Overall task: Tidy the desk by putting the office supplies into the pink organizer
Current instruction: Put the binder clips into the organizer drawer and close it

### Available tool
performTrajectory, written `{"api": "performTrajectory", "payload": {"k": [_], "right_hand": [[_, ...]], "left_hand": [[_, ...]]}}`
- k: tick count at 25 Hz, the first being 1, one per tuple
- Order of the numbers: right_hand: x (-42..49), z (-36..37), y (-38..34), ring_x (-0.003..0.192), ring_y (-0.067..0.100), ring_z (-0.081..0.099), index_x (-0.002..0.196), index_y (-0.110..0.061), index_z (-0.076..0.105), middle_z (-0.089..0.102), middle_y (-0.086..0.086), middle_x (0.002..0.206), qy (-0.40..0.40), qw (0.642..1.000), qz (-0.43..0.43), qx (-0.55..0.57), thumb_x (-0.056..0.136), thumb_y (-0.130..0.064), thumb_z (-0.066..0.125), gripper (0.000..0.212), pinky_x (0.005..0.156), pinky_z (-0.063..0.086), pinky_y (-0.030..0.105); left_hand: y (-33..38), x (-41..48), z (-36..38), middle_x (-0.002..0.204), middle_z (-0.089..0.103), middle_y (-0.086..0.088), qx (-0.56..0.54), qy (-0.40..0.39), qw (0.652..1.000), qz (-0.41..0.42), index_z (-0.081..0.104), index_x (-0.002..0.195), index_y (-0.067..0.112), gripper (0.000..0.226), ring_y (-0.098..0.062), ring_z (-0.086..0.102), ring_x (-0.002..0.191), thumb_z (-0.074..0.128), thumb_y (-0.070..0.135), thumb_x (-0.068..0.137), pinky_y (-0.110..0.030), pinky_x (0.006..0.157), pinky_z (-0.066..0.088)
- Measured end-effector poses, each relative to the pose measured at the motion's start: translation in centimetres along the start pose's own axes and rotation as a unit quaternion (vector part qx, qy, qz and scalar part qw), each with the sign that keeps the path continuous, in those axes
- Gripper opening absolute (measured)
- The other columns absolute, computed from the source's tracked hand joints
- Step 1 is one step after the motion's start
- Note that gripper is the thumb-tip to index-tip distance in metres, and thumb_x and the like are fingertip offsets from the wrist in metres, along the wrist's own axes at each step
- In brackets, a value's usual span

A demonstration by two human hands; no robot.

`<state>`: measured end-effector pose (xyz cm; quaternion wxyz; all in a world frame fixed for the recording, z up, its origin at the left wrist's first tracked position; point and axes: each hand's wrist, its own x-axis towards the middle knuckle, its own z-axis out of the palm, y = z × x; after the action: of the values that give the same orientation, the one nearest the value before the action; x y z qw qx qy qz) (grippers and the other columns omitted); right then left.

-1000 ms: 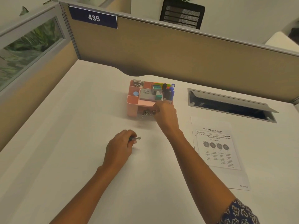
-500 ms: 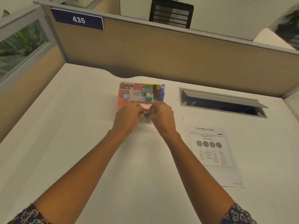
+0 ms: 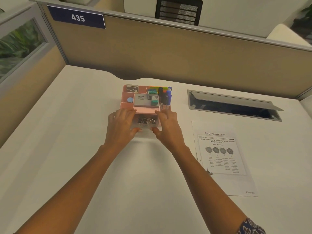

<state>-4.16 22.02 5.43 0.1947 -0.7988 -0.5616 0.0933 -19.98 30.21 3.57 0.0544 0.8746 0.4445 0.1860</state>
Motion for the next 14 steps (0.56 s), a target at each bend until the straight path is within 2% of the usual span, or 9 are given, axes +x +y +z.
{"api": "performTrajectory", "payload": {"k": [3,8,14], "right_hand": [[0.8,1.0,0.2,0.128,0.027,0.042,0.133,-0.018,0.050,0.046,0.008,0.142,0.026,0.997,-0.023,-0.074,0.087,-0.028,0.068,0.050,0.103,0.043,0.038],[2.4,1.6,0.5,0.113,0.025,0.050,0.123,-0.014,0.057,0.056,0.010,0.129,0.064,0.991,-0.022,-0.112,0.088,-0.024,0.067,0.038,0.092,0.048,0.032],[3.6,2.2,0.6,0.107,0.026,0.053,0.121,-0.011,0.057,0.059,0.013,0.124,0.075,0.989,-0.014,-0.130,0.086,-0.021,0.068,0.038,0.087,0.050,0.033]], "left_hand": [[0.0,0.7,0.3,0.120,0.059,-0.013,0.026,0.010,1.000,-0.008,0.059,0.119,0.012,0.055,-0.032,0.053,0.110,0.080,0.029,0.071,-0.048,0.094,0.040],[0.4,2.3,0.3,0.114,0.060,-0.014,0.032,0.025,0.999,-0.033,0.063,0.106,0.014,0.037,-0.032,0.056,0.102,0.077,0.026,0.075,-0.048,0.092,0.041],[0.5,3.3,0.8,0.107,0.061,-0.017,0.048,0.038,0.997,-0.037,0.062,0.103,0.011,0.035,-0.034,0.058,0.095,0.078,0.020,0.073,-0.049,0.088,0.041]]}}
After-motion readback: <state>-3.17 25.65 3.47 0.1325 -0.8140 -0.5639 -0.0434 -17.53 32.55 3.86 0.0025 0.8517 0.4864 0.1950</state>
